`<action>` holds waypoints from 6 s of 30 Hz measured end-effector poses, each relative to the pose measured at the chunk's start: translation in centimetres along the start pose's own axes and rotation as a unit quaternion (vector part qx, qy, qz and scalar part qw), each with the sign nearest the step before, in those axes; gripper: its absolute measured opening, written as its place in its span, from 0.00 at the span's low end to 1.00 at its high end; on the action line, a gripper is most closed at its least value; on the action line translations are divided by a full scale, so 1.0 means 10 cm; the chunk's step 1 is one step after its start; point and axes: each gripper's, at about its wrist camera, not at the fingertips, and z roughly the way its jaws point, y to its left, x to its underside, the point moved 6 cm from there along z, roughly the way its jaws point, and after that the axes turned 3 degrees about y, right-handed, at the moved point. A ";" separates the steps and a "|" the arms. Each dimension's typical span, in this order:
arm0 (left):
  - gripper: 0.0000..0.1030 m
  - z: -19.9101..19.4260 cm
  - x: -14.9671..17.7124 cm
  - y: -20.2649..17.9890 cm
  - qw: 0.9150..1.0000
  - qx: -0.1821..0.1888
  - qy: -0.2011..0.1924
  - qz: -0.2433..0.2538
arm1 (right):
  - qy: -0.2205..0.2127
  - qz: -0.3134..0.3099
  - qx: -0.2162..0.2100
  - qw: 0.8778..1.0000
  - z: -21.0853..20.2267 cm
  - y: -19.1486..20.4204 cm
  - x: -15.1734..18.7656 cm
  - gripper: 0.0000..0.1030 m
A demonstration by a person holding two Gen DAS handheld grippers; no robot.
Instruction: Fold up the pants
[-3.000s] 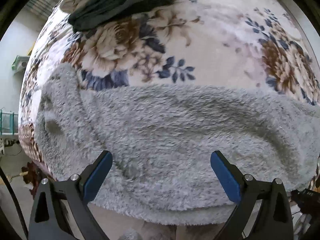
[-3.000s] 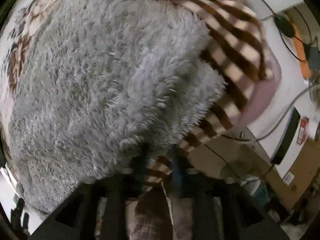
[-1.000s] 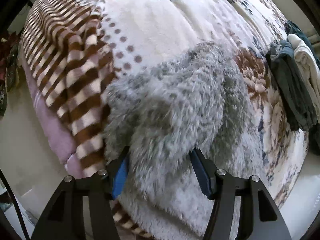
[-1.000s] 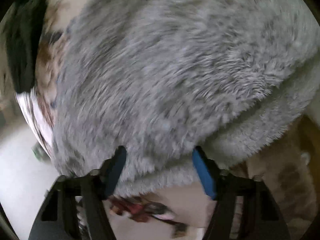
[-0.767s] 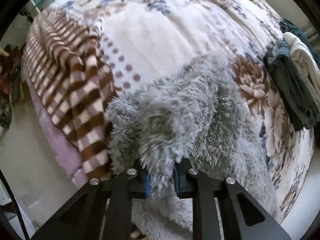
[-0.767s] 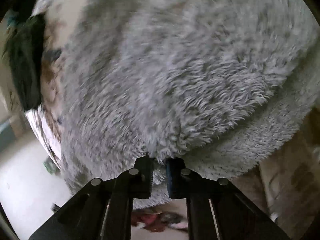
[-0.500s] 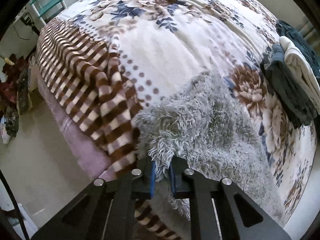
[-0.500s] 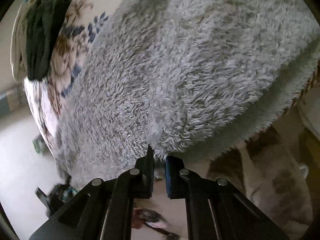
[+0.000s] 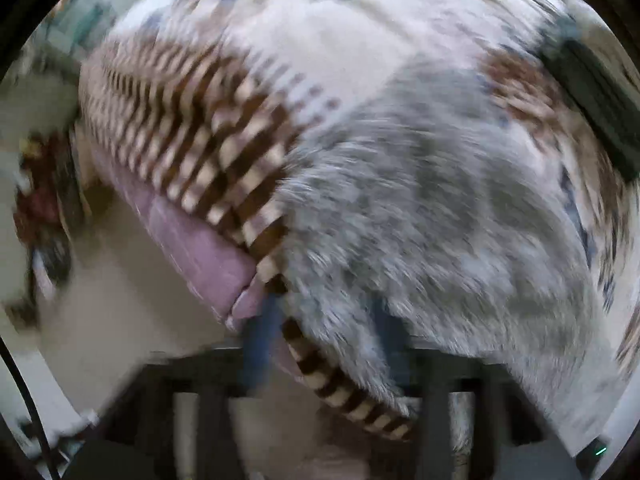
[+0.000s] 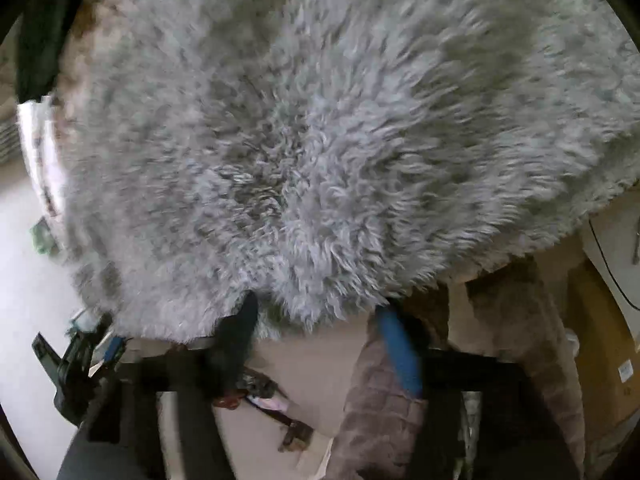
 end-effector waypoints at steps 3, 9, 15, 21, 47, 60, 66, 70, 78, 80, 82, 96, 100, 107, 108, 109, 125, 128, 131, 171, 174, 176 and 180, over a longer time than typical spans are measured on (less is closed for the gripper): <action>0.86 -0.41 0.14 -0.50 0.996 -0.017 -0.053 0.064 | -0.039 -0.006 -0.012 0.999 -0.51 -0.25 0.10 0.67; 0.86 -0.63 0.71 -1.78 0.981 0.001 -0.065 0.184 | -0.206 0.093 -0.005 0.974 -1.80 -1.31 -0.03 0.67; 0.86 -0.32 1.29 -2.82 0.968 0.021 -0.010 0.251 | -0.297 0.222 -0.015 0.929 -2.45 -2.63 -0.56 0.67; 0.86 -0.10 1.77 -3.39 0.950 0.008 0.012 0.312 | -0.270 0.256 -0.080 0.925 -2.24 -3.06 -1.01 0.08; 0.78 0.28 1.95 -2.51 0.973 0.060 0.110 0.192 | -0.112 0.188 -0.202 0.955 -1.21 -2.17 -0.27 0.41; 0.01 0.34 1.56 -2.04 0.976 0.099 0.077 0.179 | -0.157 0.149 -0.117 0.969 -1.16 -1.72 -0.13 0.05; 0.01 0.33 1.54 -1.64 0.977 0.072 0.085 0.180 | -0.140 0.136 -0.087 0.977 -1.09 -1.65 -0.02 0.04; 0.02 0.45 1.49 -1.41 0.978 0.067 0.104 0.168 | -0.077 0.151 -0.103 0.980 -0.77 -1.74 -0.06 0.01; 0.75 0.04 1.30 -1.67 0.974 0.071 0.038 0.212 | -0.123 0.082 -0.089 0.985 -1.18 -1.58 -0.08 0.55; 0.87 -0.10 1.19 -1.61 0.978 0.084 0.022 0.187 | -0.113 0.063 -0.090 0.987 -1.19 -1.38 -0.09 0.55; 0.97 -0.19 1.07 -1.47 0.982 0.080 0.011 0.173 | -0.090 0.046 -0.096 0.990 -1.13 -1.16 -0.06 0.55; 0.92 0.18 0.04 0.22 0.997 0.066 -0.009 0.045 | -0.052 0.100 -0.109 0.988 0.23 0.37 0.56 0.55; 0.37 0.36 -0.12 0.28 0.994 0.098 -0.006 0.046 | -0.111 0.140 -0.104 0.978 0.39 0.46 0.54 0.19; 0.06 0.19 -0.20 0.41 0.988 0.142 -0.051 0.031 | -0.159 0.112 -0.058 0.979 0.39 0.81 0.71 0.05; 0.06 0.10 -0.21 0.45 0.987 0.145 -0.057 0.029 | -0.166 0.097 -0.057 0.980 0.36 0.91 0.77 0.05; 0.06 0.03 -0.22 0.51 0.987 0.149 -0.062 0.024 | -0.168 0.090 -0.057 0.980 0.33 0.96 0.79 0.05; 0.77 -0.13 0.54 -0.07 0.982 0.071 0.006 0.174 | -0.106 0.054 -0.087 0.989 0.02 0.38 0.81 0.61; 0.91 -0.30 0.90 -0.70 0.965 0.064 -0.019 0.253 | -0.171 0.088 -0.092 0.977 -0.58 -0.18 0.69 0.61; 0.91 -0.40 1.24 -1.44 0.950 0.072 -0.020 0.304 | -0.258 0.153 -0.086 0.950 -1.32 -0.99 0.46 0.61; 0.96 0.60 2.88 -4.43 0.905 0.044 0.053 0.420 | -0.292 0.225 -0.255 0.894 -1.96 -3.85 -0.80 0.65; 1.00 0.77 2.82 -4.48 0.911 0.059 0.065 0.403 | -0.312 0.216 -0.300 0.875 -2.02 -3.85 -0.71 0.64; 1.00 0.83 2.78 -4.51 0.913 0.064 0.070 0.397 | -0.320 0.213 -0.322 0.865 -2.08 -3.85 -0.59 0.65; 1.00 0.90 2.74 -4.65 0.916 0.047 0.075 0.390 | -0.333 0.196 -0.308 0.869 -2.15 -3.83 -0.44 0.84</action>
